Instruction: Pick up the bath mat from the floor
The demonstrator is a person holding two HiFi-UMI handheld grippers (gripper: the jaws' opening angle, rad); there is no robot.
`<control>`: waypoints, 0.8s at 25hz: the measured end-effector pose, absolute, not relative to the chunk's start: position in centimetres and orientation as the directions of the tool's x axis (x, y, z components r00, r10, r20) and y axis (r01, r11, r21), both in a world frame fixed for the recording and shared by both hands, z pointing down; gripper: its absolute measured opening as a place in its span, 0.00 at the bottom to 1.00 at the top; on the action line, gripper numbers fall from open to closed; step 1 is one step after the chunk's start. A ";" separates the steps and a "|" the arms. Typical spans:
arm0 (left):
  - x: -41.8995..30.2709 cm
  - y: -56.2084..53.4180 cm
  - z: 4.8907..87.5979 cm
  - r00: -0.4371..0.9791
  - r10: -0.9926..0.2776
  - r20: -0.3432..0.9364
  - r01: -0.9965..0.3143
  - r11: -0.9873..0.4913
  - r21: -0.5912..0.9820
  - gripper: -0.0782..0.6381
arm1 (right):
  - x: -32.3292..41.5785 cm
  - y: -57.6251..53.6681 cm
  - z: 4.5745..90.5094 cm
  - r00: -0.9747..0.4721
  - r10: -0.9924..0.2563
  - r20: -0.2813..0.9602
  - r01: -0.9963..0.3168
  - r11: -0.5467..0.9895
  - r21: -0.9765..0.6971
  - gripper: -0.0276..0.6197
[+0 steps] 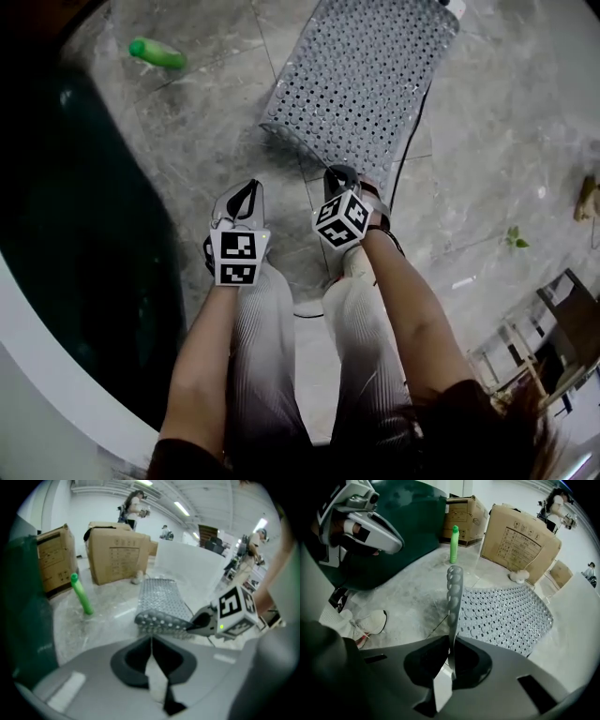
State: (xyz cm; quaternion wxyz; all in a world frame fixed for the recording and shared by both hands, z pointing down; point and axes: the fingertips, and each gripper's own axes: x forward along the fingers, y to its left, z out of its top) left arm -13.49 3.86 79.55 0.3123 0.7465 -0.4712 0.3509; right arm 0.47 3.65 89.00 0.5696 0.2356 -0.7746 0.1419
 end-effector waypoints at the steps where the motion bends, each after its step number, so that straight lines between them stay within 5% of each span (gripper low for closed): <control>1: -13.4 3.6 78.9 0.311 -0.484 0.818 -0.921 -0.365 0.135 0.13 | 0.5 3.4 88.1 -0.242 -0.207 0.948 -0.534 0.844 0.048 0.06; 20: -12.4 -2.7 63.3 0.329 -0.521 0.787 -0.912 -0.391 0.122 0.13 | 3.4 -3.4 70.5 -0.246 -0.317 0.916 -0.583 0.803 0.121 0.06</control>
